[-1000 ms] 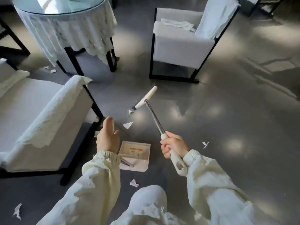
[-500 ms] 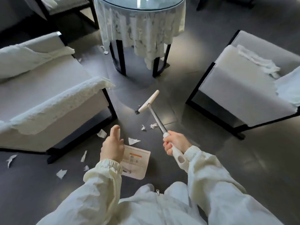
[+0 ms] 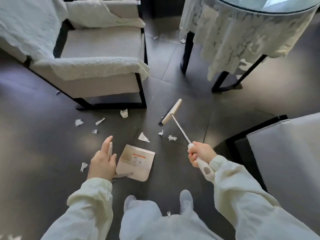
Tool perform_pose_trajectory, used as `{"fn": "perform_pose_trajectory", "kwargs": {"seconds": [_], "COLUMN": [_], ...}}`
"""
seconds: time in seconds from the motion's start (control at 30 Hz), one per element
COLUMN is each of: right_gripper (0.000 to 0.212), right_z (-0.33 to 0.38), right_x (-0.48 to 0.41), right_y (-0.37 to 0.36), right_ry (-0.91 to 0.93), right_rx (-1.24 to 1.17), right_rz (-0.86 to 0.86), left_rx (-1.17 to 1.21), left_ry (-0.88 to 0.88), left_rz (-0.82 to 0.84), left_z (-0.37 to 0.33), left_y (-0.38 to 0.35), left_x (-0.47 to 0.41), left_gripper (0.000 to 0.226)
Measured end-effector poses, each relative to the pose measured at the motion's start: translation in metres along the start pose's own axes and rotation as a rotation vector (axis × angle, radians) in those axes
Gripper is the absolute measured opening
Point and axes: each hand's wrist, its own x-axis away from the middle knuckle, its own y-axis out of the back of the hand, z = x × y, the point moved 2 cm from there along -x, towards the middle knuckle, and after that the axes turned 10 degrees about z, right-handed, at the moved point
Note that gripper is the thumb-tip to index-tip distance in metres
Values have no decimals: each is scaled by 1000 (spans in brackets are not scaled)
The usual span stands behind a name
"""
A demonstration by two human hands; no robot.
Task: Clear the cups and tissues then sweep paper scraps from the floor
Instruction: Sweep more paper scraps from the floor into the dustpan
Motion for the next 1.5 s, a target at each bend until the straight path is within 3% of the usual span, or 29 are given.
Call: {"fn": "perform_pose_trajectory", "kwargs": {"seconds": [0.03, 0.07, 0.23, 0.33, 0.47, 0.53, 0.67, 0.77, 0.9, 1.23, 1.33, 1.4, 1.5], "right_gripper": [38, 26, 44, 29, 7, 15, 26, 29, 35, 26, 17, 40, 58], "right_z": [1, 2, -5, -26, -69, -90, -126, -134, -121, -56, -38, -34, -39], "right_x": [4, 9, 10, -6, -24, -27, -19, -2, 25, -8, -45, -67, -83], "right_y": [12, 21, 55, 71, 74, 67, 45, 40, 34, 0, -5, -5, -5], "right_ry": [13, 31, 61, 19, -169, -202, -204, -304, -293, -62, -40, -71, -188], "right_rx": [82, 156, 710, 994, 802, 776, 788, 546, 394, 683, 948, 1089, 998], "right_rz": [-13, -11, -94, -243, -179, -115, -3, 48, 76, 15, 4, 3, 33], "left_rx": [6, 16, 25, 15, 13, -67, -104, -103, 7, 103, 80, 76, 102], "left_ry": [21, 46, 116, 149, 85, 33, 238, 198, 154, 98, 104, 128, 172], "left_rz": [-16, -32, -100, -160, -180, -182, -237, -243, -281, -322, -324, -358, -407], "left_z": [-4, -7, -9, 3, 19, 26, 44, 44, 45, 42, 40, 40, 34], "left_y": [-4, -8, -28, -38, -53, -63, -68, -72, -70, -63, -59, -56, -53], "left_x": [12, 23, 78, 102, 135, 151, 171, 179, 181, 145, 125, 112, 100], "left_gripper": [66, 71, 78, 79, 78, 74, 68, 62, 63, 68, 68, 68, 65]}}
